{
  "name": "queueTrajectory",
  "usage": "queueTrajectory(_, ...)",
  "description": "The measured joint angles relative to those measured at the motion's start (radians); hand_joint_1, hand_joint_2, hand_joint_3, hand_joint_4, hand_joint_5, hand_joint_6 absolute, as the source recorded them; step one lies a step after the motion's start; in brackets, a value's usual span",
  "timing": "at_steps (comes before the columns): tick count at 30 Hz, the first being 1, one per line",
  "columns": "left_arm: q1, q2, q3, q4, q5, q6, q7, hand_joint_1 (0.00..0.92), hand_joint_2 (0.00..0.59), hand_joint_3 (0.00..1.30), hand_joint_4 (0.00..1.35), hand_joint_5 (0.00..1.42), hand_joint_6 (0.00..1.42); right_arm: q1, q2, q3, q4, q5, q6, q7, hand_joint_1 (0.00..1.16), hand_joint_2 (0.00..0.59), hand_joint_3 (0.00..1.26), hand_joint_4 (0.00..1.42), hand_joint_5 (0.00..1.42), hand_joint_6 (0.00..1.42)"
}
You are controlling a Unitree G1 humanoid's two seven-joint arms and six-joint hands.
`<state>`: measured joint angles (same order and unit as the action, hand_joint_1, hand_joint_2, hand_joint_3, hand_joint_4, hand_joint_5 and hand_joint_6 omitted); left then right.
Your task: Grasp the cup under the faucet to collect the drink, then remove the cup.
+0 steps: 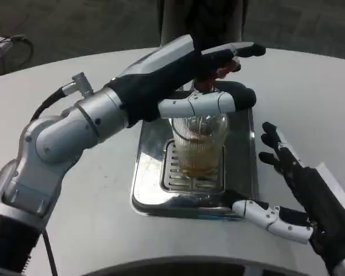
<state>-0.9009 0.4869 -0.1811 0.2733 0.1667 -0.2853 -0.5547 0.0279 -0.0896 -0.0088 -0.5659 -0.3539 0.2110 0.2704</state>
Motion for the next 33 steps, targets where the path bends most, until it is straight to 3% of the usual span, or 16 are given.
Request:
queueTrajectory(4, -0.007, 0.004, 0.0, 0.001, 0.0, 0.002, -0.007, 0.0, 0.084, 0.15, 0.08, 0.16, 0.09, -0.047, -0.003, 0.037, 0.063, -0.019, -0.013, -0.062, 0.68, 0.208, 0.0, 0.01, 0.09, 0.03)
queueTrajectory(10, -0.018, 0.006, 0.002, 0.009, -0.003, 0.002, -0.018, 0.0, 0.01, 0.16, 0.09, 0.16, 0.1, -0.105, -0.01, 0.063, 0.163, -0.017, -0.036, -0.121, 0.69, 0.208, 0.0, 0.01, 0.09, 0.03)
queueTrajectory(20, -0.033, 0.006, 0.008, 0.025, -0.014, 0.003, -0.034, 0.0, 0.0, 0.16, 0.1, 0.16, 0.1, -0.22, -0.006, 0.096, 0.328, -0.016, -0.068, -0.229, 0.7, 0.211, 0.0, 0.02, 0.09, 0.02)
queueTrajectory(33, -0.048, 0.007, 0.01, 0.044, -0.034, 0.005, -0.044, 0.0, 0.0, 0.18, 0.1, 0.16, 0.1, -0.3, 0.006, 0.134, 0.456, -0.014, -0.091, -0.314, 0.7, 0.207, 0.0, 0.03, 0.08, 0.0)
